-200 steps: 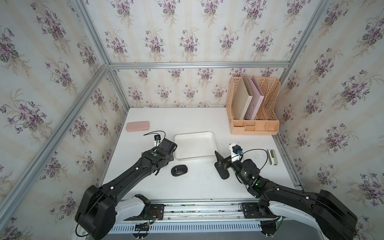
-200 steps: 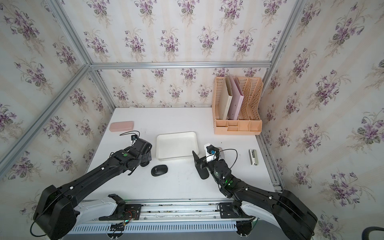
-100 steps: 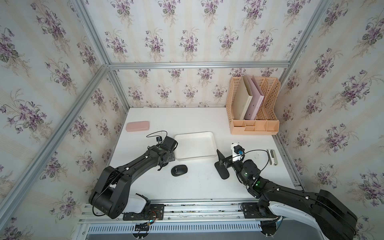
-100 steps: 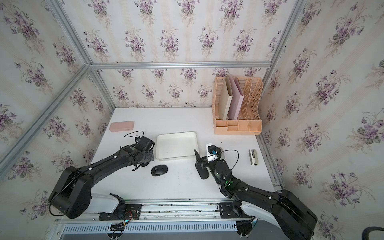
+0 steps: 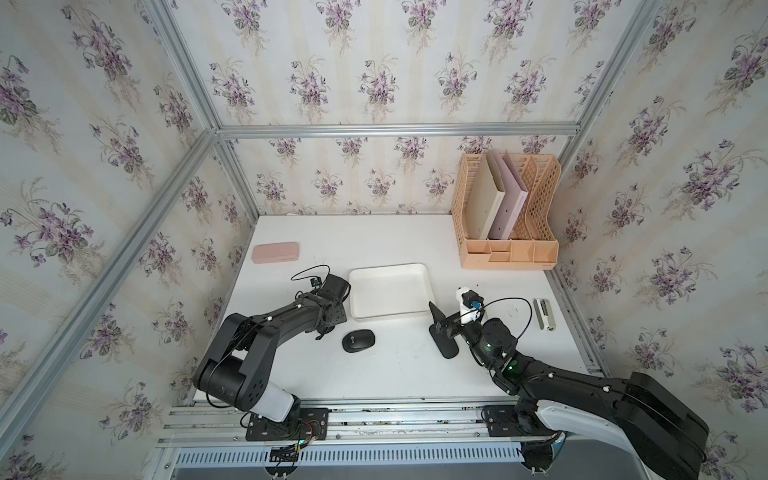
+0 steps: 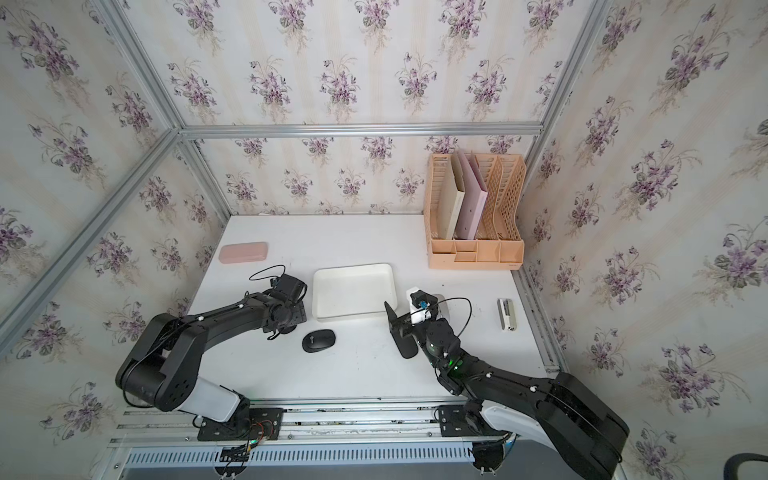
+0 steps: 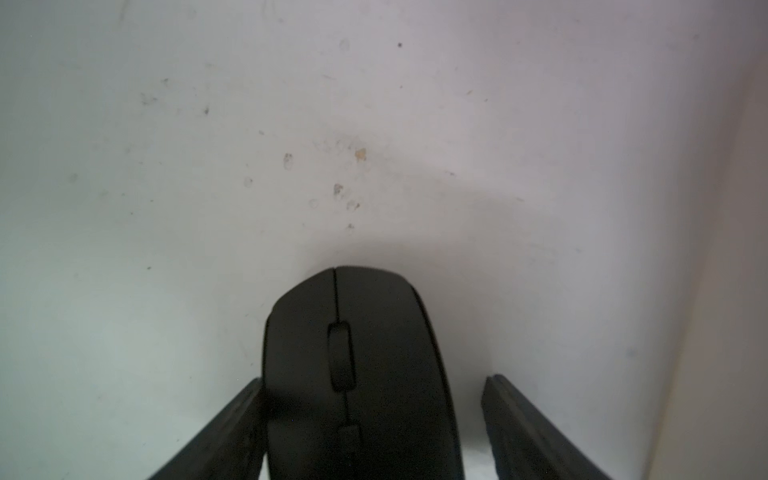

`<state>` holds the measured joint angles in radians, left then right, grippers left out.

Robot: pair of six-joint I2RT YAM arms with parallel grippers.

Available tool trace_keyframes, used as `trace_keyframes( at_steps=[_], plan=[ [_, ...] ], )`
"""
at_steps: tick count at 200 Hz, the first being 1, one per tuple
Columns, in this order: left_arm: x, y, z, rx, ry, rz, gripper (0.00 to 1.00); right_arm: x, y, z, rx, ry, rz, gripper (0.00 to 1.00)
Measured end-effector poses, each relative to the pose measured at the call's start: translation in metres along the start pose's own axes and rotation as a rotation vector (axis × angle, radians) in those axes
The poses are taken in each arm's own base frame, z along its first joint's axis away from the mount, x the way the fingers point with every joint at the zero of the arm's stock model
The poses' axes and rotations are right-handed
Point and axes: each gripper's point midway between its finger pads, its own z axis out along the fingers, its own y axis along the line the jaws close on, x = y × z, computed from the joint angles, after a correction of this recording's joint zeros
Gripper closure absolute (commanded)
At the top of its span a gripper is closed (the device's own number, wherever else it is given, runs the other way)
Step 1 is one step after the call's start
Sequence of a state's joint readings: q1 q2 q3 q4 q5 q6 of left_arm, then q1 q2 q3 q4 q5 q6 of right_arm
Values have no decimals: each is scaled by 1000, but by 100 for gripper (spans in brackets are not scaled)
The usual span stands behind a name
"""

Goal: Put the mouse in the storage box
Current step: Pick up the mouse from the center of the board, then place the mouse in the storage box.

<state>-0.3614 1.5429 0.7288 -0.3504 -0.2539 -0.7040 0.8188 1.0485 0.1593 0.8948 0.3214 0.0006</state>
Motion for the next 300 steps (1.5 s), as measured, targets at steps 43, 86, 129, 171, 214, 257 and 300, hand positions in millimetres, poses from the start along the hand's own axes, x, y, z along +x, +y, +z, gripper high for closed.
trace_keyframes(
  at_steps=[43,86,129,171,214,257,300],
  plan=[
    [0,-3,0,20,-1,14,35,1,0,1,0,3,-1,0],
    [2,-2,-1,27,-4,22,38,1,1,1,-1,-3,1,0],
    [2,0,-8,27,-13,38,44,0,0,1,-1,-4,2,0],
    [-9,-3,-28,5,-53,82,44,0,0,1,-1,-5,2,0],
    [-43,-52,-87,59,-200,200,47,0,0,1,4,-3,1,1],
    [-57,-106,-103,125,-237,286,47,-5,-7,-10,21,-51,17,1],
    [-42,-130,-63,116,-146,338,46,-12,-10,-15,31,-86,25,1]
  ],
)
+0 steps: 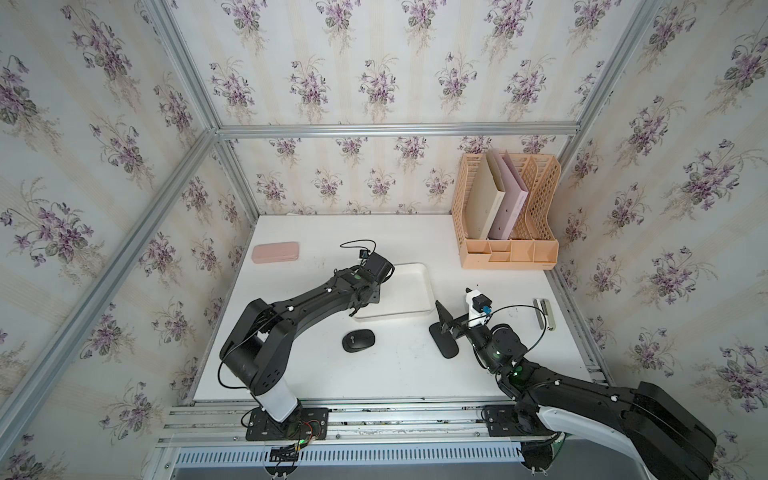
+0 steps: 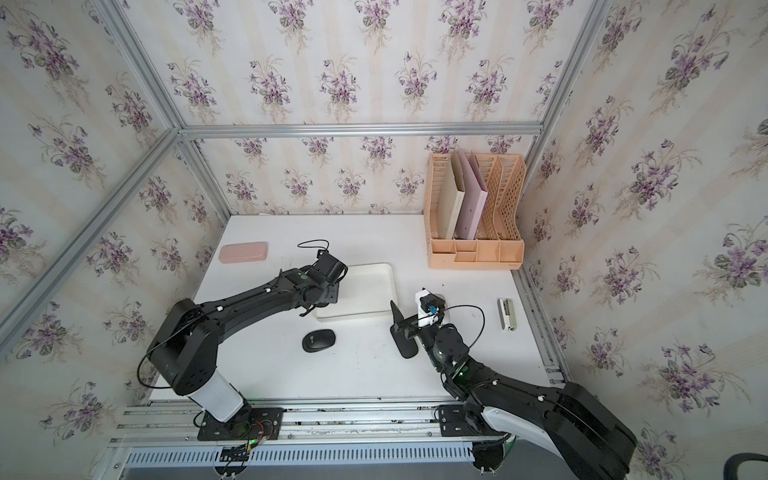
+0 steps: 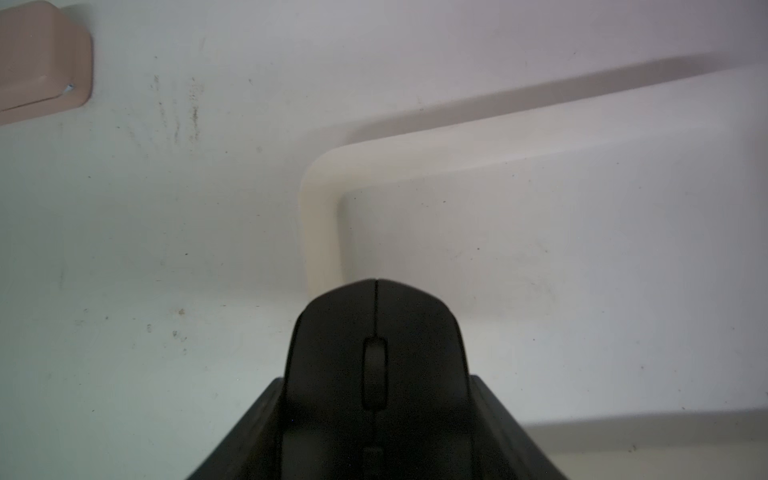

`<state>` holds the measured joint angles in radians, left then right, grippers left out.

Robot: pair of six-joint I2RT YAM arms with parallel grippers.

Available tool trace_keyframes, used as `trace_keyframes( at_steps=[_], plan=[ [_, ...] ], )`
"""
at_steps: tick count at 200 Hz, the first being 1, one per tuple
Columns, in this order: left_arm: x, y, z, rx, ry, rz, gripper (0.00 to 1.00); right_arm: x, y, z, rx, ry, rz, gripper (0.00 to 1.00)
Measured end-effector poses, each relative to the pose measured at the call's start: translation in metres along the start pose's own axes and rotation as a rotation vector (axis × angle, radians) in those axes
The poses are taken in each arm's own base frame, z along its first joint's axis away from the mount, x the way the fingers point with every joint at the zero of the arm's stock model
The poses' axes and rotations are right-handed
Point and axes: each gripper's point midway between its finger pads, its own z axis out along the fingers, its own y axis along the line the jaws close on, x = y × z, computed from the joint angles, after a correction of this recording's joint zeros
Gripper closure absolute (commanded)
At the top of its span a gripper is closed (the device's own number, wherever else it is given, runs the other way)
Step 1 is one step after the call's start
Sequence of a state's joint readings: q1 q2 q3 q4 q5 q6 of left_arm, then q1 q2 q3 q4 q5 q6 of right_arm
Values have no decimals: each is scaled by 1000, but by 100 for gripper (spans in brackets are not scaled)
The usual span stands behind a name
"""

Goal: Put the mouse in the storage box
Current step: Place the mouse in the storage box.

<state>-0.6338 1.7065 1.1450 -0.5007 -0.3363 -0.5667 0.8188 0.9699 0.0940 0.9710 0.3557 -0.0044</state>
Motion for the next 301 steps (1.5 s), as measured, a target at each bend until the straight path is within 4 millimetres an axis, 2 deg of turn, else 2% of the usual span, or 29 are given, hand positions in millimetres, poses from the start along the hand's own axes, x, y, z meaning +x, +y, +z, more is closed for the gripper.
trace_keyframes(
  at_steps=[39,95,132,185,223,227,246,280,301],
  plan=[
    [16,-8,30,-3,81,14,45,1,0,1,0,3,-8,1],
    [22,0,57,-18,131,-13,46,1,0,1,0,3,-23,1],
    [9,1,70,-17,113,-35,46,2,0,1,0,6,-25,1],
    [-19,6,87,-32,70,-33,46,4,0,1,3,12,-30,1],
    [-25,9,87,-52,58,-9,46,4,-2,1,15,12,-31,1],
    [-26,10,87,-55,56,-6,42,4,-2,1,15,12,-31,1],
    [-26,12,86,-63,52,12,42,4,-2,2,14,12,-31,1],
    [-45,9,89,-66,18,30,42,2,-1,3,14,6,-29,1],
    [-49,8,94,-69,15,37,42,1,-1,3,14,2,-30,1]
  ],
)
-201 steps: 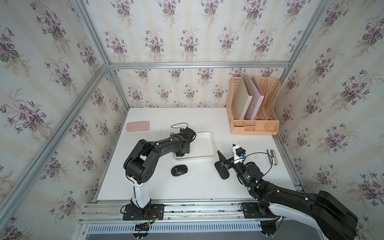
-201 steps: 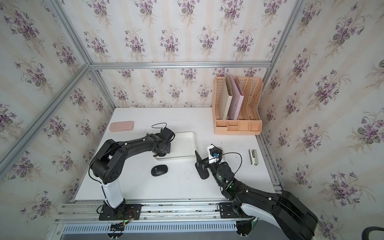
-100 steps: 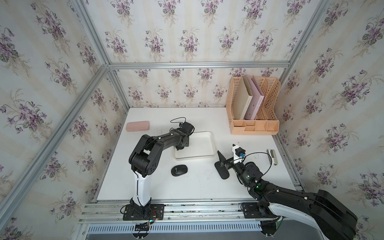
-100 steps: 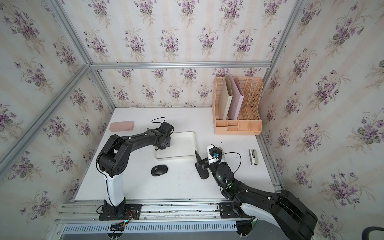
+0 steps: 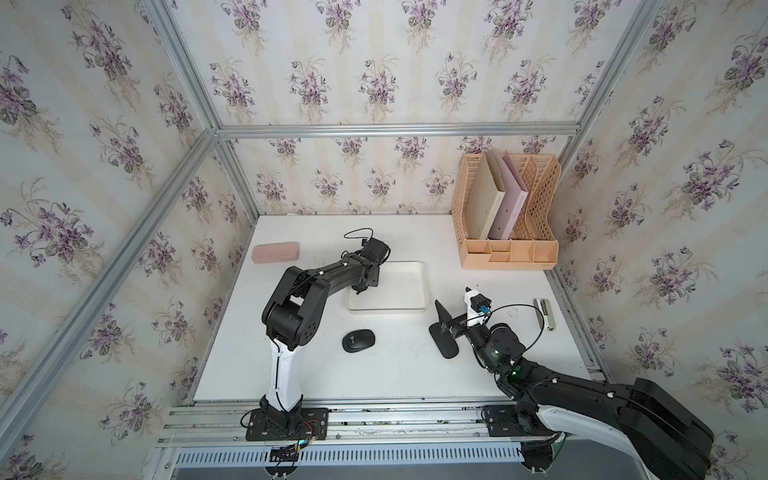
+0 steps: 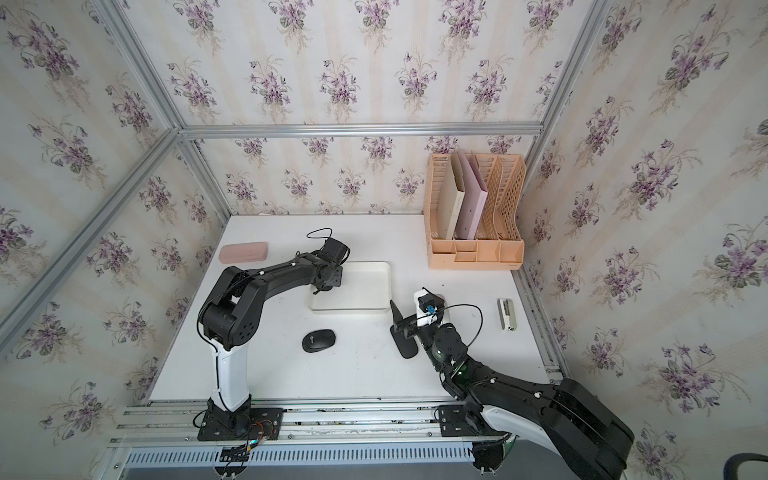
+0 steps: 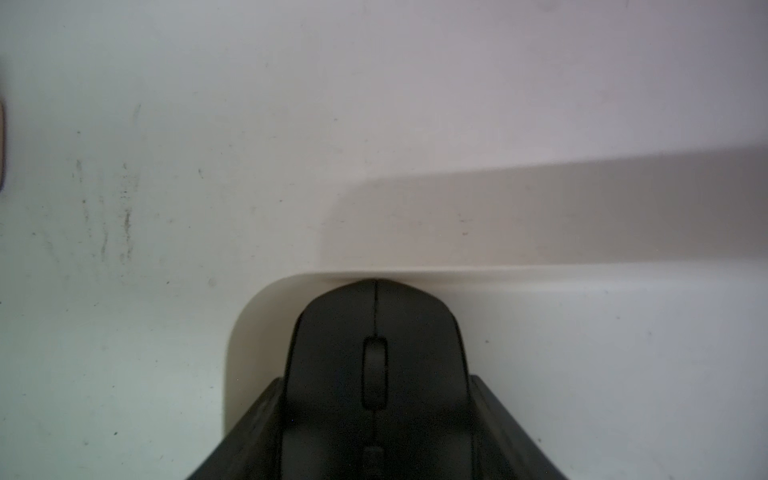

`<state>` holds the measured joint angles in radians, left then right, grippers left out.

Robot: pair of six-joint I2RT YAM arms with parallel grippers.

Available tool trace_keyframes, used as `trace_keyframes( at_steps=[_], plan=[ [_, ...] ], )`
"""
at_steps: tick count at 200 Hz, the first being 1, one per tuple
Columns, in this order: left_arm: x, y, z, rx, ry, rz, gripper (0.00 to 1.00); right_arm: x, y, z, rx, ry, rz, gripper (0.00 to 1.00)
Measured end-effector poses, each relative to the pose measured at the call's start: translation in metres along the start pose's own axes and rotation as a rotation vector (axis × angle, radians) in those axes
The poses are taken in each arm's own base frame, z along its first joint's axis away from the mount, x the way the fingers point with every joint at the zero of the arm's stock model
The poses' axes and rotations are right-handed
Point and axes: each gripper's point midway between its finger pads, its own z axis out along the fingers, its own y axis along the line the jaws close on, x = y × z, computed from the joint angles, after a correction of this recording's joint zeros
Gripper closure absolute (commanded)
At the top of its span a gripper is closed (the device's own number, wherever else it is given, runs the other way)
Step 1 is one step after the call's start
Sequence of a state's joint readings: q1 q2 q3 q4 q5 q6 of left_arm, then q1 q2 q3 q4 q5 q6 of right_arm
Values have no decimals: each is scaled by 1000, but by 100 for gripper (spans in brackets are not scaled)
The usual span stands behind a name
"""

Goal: Put the mouse in the storage box
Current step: Place the mouse in the storage box, then pick up the mouse from the center of the board.

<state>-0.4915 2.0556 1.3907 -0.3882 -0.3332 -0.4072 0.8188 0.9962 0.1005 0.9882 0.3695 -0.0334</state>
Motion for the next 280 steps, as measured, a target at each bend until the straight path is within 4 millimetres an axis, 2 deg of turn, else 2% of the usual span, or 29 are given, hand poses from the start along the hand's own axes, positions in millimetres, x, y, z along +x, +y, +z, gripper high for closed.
trace_keyframes(
  at_steps=[33,88,115,140,172,191,202,224,239,264,280],
  plan=[
    [0,0,1,0,4,6,41,0,-1,0,3,-1,0,1],
    [19,11,-21,20,17,-35,39,1,0,1,3,5,-4,1],
    [32,10,-19,22,45,-32,37,1,0,2,3,6,-6,1],
    [36,5,-12,26,63,-35,37,2,0,2,2,7,-7,1],
    [32,3,-9,31,61,-47,21,3,0,2,3,12,-11,1],
    [31,3,-11,32,57,-54,20,4,0,3,3,16,-18,1],
    [31,4,-15,32,57,-52,15,5,1,3,3,19,-19,1],
    [23,6,-31,38,36,-54,13,7,1,3,3,25,-22,1],
    [11,6,-50,48,-5,-58,12,8,1,4,3,28,-23,1],
    [-11,5,-104,86,-123,-50,12,8,2,4,0,31,-24,1],
    [-13,6,-138,122,-197,-8,12,8,2,5,-1,30,-24,1]
  ],
)
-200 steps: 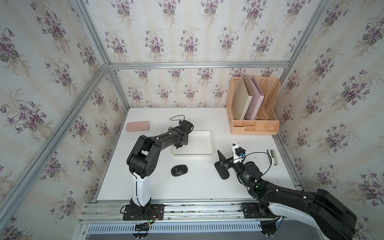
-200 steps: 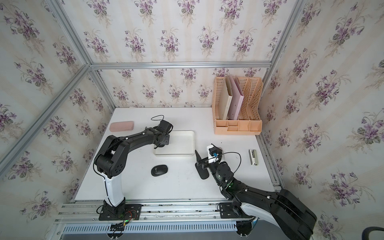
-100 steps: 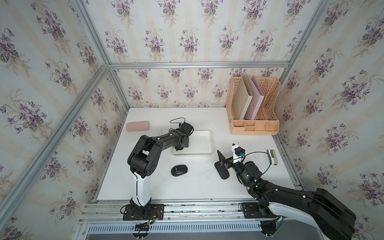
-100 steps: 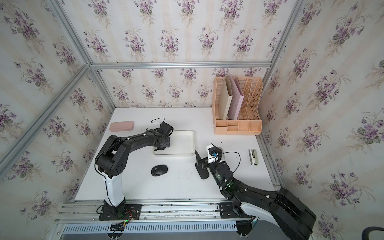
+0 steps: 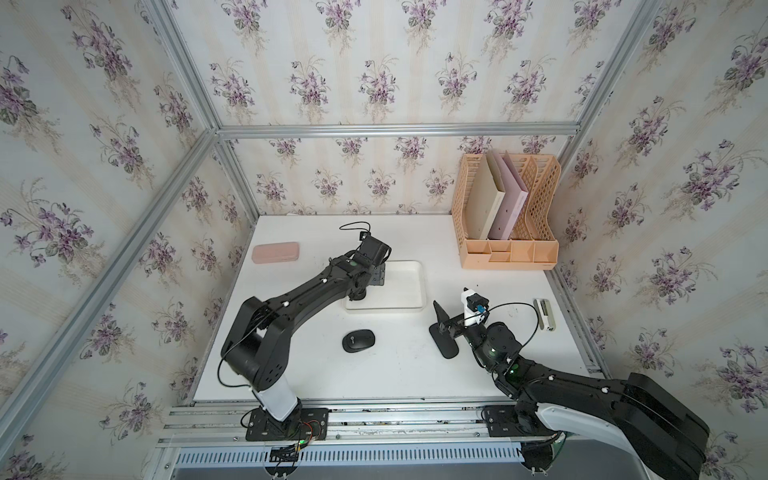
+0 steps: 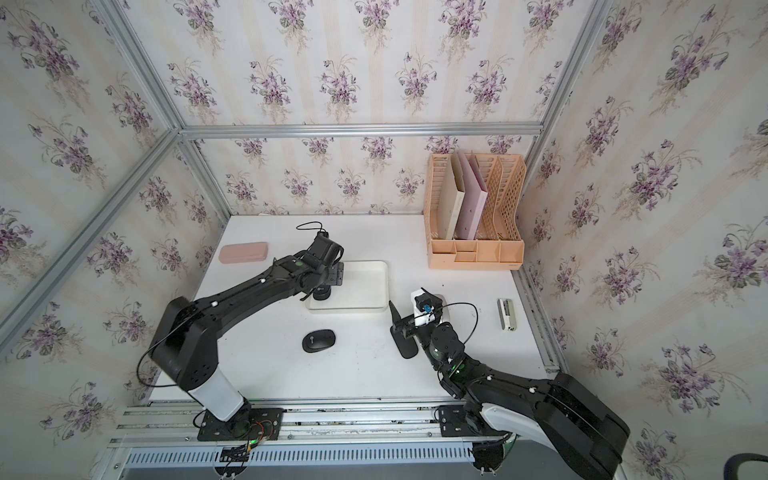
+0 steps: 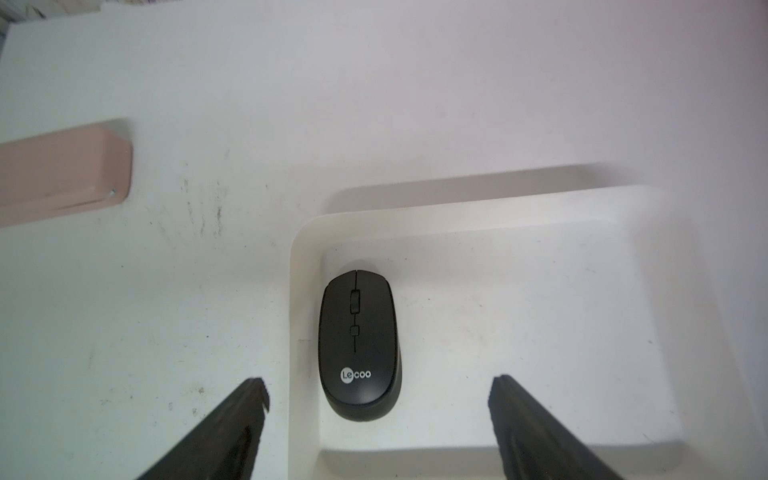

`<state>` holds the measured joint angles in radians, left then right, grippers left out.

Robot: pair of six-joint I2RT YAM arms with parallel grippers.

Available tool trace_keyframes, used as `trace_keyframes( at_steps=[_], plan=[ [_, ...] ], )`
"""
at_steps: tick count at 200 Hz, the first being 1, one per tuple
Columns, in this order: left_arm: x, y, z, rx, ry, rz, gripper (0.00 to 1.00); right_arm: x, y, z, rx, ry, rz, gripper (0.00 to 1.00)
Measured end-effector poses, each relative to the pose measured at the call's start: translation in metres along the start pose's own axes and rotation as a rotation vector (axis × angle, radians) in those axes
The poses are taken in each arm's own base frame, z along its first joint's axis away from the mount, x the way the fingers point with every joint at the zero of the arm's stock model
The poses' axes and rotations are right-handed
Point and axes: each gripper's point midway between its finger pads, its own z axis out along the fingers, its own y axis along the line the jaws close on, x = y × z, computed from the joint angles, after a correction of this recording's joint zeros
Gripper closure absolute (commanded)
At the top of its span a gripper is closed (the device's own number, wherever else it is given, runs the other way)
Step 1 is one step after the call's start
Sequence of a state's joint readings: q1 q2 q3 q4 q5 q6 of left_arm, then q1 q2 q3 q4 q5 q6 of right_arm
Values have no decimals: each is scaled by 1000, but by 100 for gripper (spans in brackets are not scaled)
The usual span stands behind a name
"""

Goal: Put the mouse in the storage box
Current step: Pick up the mouse from the center of the board.

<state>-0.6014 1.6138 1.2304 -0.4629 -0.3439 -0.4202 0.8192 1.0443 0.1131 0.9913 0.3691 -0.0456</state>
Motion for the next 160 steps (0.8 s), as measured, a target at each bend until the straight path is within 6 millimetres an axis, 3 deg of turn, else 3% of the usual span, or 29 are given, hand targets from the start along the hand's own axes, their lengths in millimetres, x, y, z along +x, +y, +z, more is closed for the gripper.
trace_keyframes(
  at_steps=[37,50,70,94,109,160],
  plan=[
    [20,-7,-63,220,-30,174,7,-3,2,-1,-12,-10,4,1],
    [29,-16,-86,337,-23,242,1,-5,2,-1,-15,-16,6,1],
    [57,-25,-108,478,8,324,1,-5,3,-1,-18,-15,7,1],
    [107,-26,-106,566,115,402,1,-10,4,-1,-27,-26,12,1],
    [129,-28,-101,583,194,441,1,-13,4,-2,-31,-38,20,1],
    [149,-28,-62,485,383,539,1,-15,4,-5,-33,-46,29,1]
  ],
)
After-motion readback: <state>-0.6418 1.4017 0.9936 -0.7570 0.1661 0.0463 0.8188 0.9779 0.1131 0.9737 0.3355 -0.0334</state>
